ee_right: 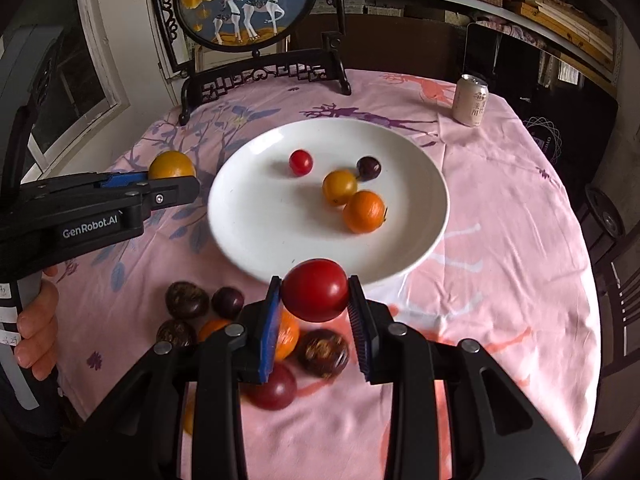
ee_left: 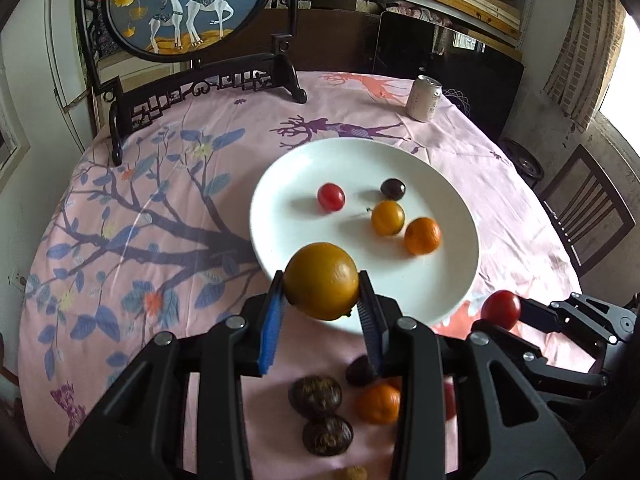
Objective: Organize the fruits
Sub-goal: 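Carry the tomato and yellow fruit over the plate and open both tools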
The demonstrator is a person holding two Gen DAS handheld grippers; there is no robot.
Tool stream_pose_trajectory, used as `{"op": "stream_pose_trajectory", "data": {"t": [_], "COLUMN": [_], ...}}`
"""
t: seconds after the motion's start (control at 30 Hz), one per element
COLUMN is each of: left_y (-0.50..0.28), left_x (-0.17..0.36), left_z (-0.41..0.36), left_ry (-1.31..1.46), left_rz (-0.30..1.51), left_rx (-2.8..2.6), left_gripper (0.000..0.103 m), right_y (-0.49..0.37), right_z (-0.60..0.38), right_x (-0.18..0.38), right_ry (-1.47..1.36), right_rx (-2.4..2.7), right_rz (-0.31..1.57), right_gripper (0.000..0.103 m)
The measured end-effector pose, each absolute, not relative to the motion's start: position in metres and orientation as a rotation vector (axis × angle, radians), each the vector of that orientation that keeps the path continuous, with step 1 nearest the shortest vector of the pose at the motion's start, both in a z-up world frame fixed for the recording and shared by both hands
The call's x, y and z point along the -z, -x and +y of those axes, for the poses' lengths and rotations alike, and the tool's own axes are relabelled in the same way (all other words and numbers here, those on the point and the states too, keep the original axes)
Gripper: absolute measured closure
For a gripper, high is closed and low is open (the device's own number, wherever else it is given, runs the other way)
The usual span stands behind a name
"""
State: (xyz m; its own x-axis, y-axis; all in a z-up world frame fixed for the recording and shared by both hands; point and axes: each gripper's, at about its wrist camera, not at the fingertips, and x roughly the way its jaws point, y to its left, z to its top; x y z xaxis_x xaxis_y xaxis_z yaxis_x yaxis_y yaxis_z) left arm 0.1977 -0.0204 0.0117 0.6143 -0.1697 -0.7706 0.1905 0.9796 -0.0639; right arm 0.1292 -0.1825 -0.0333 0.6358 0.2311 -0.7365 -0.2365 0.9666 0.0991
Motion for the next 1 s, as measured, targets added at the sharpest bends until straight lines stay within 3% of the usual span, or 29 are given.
{"op": "stream_pose_trajectory", "data": {"t": [0.37, 0.7, 0.77, 0.83, 1.0], "left_y": [-0.340, -0.375, -0.374, -0.366, -0.309], "left_x": [0.016, 0.045, 0.041, 0.029, -0.017], "left_z": [-0.070, -0.089, -0.089, -0.085, -0.061], "left_ry": [-0.084, -0.093, -0.086, -0.088, -0.057], "left_rz": [0.997, 1.086, 1.084, 1.036, 0.916], "left_rx": [0.206, 0.218, 0.219, 0.212, 0.212], "left_gripper": [0.067, 0.067, 0.058, 0.038, 0.038], "right_y": [-0.278, -0.306, -0.303, -0.295, -0.246], "right_z": [-0.209, -0.207, -0.208, -0.210, -0.216], "right_x": [0.056, 0.079, 0.075, 0.067, 0.037], "right_ry": [-0.008, -0.016, 0.002, 0.013, 0.031], "right_rx": [-0.175, -0.180, -0.166, -0.166, -0.153], "right_rz": [0.932, 0.988, 0.979, 0.968, 0.905], "right_gripper": [0.071, 0.067, 0.066, 0.060, 0.058]}}
